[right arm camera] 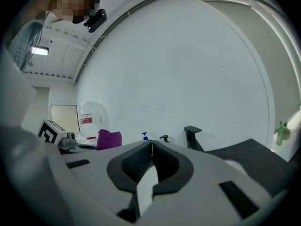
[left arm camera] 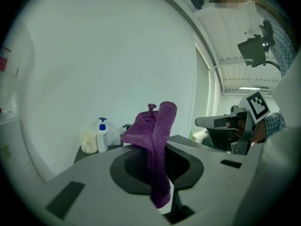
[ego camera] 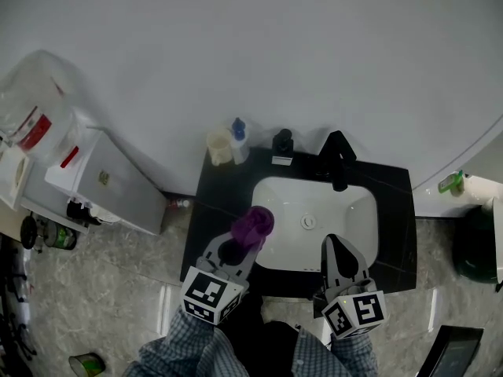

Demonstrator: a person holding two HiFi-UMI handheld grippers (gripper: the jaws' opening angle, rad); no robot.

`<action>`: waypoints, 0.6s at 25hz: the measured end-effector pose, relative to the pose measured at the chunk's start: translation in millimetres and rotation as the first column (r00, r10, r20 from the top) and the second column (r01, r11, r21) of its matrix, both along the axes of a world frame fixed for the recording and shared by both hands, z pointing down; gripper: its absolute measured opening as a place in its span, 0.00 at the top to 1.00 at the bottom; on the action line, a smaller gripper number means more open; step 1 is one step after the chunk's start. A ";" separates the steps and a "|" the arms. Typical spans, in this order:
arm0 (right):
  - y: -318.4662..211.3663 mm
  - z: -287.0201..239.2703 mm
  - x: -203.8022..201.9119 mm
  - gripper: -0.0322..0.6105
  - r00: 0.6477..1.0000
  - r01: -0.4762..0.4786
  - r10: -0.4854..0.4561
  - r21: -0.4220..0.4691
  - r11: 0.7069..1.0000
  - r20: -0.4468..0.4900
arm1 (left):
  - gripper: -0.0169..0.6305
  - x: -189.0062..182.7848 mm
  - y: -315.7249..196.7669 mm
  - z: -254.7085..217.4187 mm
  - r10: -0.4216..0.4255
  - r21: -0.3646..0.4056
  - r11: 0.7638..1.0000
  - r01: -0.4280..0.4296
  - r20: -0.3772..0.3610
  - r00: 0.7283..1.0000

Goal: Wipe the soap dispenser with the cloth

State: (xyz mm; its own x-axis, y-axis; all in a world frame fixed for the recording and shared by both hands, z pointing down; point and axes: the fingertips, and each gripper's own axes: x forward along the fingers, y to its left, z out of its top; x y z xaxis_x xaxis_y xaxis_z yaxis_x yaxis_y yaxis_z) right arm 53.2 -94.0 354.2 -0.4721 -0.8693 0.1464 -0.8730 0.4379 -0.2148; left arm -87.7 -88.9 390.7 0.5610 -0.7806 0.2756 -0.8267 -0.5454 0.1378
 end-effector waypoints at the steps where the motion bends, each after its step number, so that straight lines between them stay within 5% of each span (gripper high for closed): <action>1: 9.7 0.3 2.0 0.92 1.000 0.006 -0.006 -0.004 1.000 0.002 | 0.89 1.6 9.1 -1.7 -0.009 0.003 1.000 0.009 -0.002 1.000; 15: 153.8 5.7 55.5 0.92 0.998 0.067 -0.067 0.009 0.998 -0.015 | 0.89 51.8 156.7 3.8 -0.109 -0.010 0.994 0.108 -0.041 0.993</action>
